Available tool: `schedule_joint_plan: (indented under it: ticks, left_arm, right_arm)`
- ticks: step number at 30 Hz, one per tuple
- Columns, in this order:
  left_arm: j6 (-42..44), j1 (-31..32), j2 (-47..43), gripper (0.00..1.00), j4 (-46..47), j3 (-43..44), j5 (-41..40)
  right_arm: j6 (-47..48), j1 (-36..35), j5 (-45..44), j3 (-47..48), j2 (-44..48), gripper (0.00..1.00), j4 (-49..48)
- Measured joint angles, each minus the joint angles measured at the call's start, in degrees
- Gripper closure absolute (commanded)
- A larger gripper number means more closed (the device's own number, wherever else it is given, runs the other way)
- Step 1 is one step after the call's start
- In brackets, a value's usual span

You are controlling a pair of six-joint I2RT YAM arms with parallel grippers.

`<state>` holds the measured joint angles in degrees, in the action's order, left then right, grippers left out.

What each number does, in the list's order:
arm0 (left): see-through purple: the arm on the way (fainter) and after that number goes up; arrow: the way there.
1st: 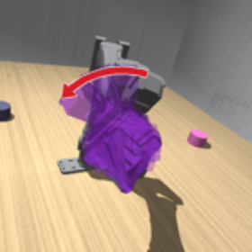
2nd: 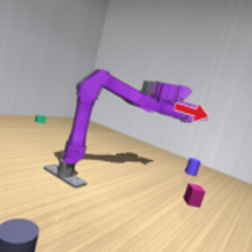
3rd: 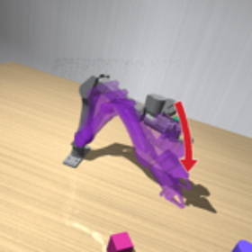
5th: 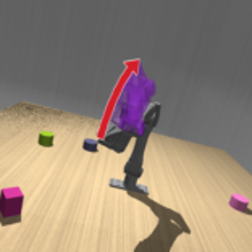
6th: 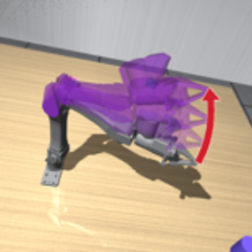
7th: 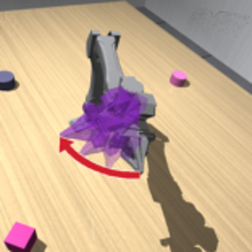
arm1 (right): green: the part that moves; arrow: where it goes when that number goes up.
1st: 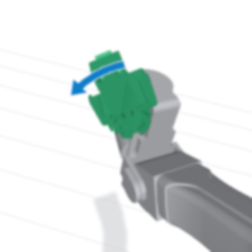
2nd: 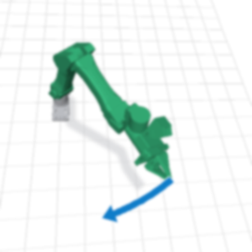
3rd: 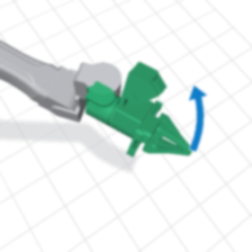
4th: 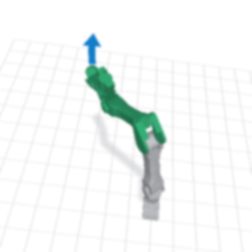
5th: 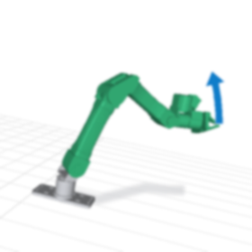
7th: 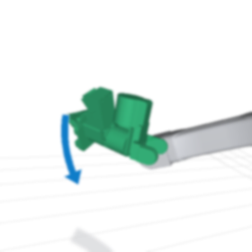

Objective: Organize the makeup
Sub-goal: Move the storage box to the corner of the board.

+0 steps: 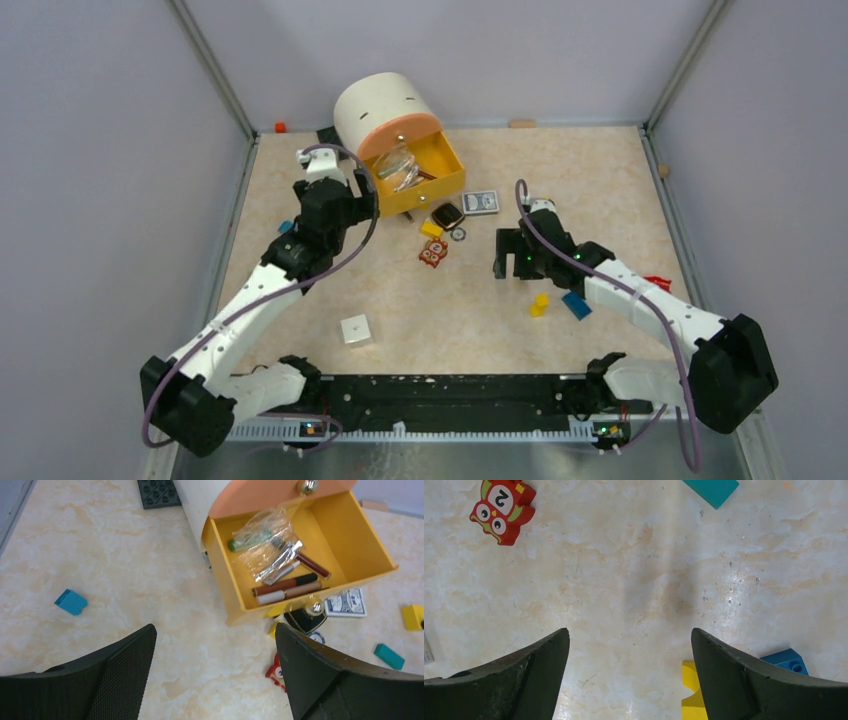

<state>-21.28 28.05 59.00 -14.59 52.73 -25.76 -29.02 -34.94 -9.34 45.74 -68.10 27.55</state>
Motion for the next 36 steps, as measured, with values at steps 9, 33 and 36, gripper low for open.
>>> schedule_joint_plan:
  ticks: [9,33,36]
  left_arm:
    - [-1.40,-3.13,17.16,0.18,2.84,12.74,-2.58]
    - [8.13,-10.32,42.97,0.32,7.23,26.77,4.33]
    - [10.34,-10.56,44.68,0.35,8.57,27.10,5.60]
  right_arm:
    - [1.20,0.00,0.00,0.04,0.44,0.11,0.13]
    - [3.54,0.00,0.04,0.11,-4.20,0.12,-1.51]
    - [3.54,0.00,0.07,0.11,-4.52,0.13,-1.55]
